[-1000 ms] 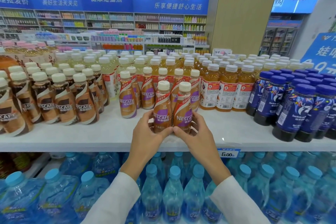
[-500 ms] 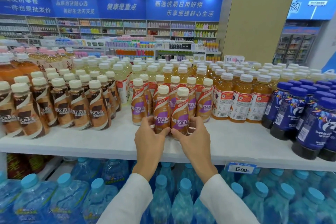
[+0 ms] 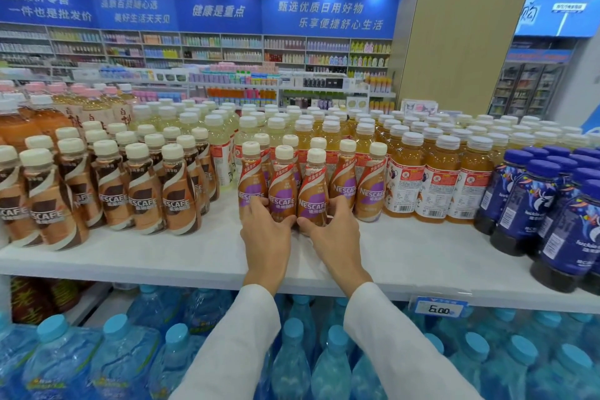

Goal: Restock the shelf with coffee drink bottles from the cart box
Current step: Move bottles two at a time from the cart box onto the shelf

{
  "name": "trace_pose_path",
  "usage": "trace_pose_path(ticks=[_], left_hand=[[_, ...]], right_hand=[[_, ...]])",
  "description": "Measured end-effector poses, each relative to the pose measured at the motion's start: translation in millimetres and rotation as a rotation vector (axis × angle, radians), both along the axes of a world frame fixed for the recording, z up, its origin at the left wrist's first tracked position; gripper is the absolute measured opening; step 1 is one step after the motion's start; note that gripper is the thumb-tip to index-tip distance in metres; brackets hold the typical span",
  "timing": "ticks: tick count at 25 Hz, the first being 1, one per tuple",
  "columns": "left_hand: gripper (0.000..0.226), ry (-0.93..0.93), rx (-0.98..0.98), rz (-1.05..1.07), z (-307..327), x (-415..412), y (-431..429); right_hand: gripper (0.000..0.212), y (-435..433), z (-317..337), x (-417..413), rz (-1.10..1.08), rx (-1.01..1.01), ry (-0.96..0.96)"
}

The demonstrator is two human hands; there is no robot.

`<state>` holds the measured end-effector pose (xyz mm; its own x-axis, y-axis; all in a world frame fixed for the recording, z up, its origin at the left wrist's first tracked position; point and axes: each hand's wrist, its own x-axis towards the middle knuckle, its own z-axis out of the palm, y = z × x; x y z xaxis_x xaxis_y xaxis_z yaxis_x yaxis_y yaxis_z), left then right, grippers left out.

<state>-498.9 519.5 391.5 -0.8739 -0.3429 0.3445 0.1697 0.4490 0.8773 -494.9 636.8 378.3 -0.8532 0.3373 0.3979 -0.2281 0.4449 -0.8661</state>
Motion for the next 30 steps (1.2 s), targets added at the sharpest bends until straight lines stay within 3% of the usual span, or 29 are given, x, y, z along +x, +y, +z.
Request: trace_pose_path(ticks=[30], left_hand=[[0.05, -0.012, -0.031, 0.033, -1.2, -14.4, 2.6]], right_hand=[[0.054, 0.4, -2.0, -15.5, -0.002, -0.021, -0.022]])
